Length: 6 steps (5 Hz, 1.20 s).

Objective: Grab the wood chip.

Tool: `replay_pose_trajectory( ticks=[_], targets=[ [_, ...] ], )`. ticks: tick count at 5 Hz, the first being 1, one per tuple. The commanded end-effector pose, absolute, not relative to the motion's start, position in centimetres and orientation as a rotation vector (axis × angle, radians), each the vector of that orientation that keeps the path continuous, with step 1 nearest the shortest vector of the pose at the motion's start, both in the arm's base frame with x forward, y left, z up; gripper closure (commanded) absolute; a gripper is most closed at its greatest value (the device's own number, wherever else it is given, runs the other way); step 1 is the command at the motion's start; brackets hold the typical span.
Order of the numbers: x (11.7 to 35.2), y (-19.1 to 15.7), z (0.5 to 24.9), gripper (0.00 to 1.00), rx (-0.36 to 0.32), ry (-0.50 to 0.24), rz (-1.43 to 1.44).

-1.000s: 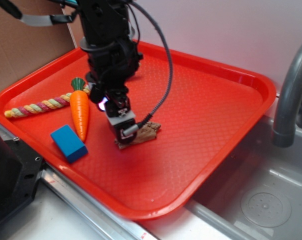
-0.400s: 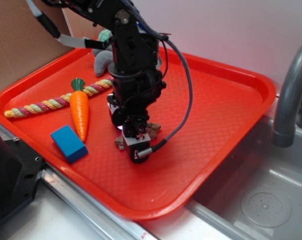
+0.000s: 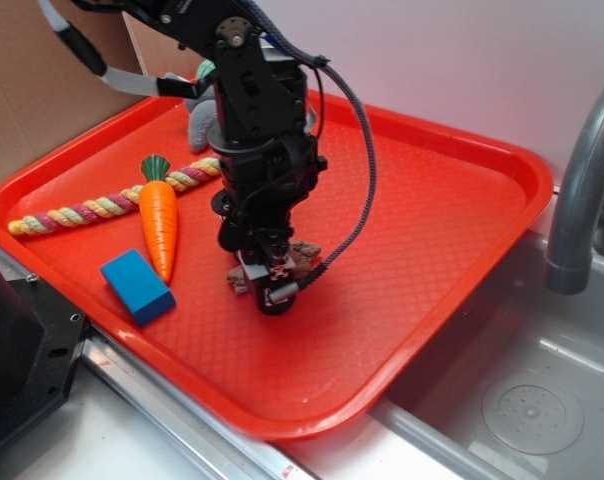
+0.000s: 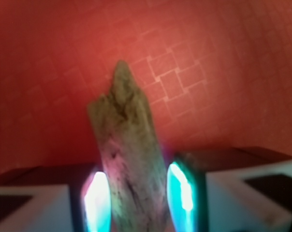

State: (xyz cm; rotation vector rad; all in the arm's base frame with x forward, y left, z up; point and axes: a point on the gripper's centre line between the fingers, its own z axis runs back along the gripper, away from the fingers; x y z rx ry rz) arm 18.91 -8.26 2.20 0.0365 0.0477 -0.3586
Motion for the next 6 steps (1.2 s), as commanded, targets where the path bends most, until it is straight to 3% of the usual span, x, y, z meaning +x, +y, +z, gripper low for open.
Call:
replay_pose_trajectory(
  ticks=[1,2,4,6],
  targets=[
    [16.5,-4.7,12.2,1.00,-0.013,-0.159,-0.191],
    [15.7,-2.5,16.6,1.00,-0.017,-0.126,-0.054],
    [17.6,1.5,20.8,1.00,-0.025,-0.128,0.102],
    [20.1,1.7,21.0,1.00,0.048,-0.100,0.107]
  ],
)
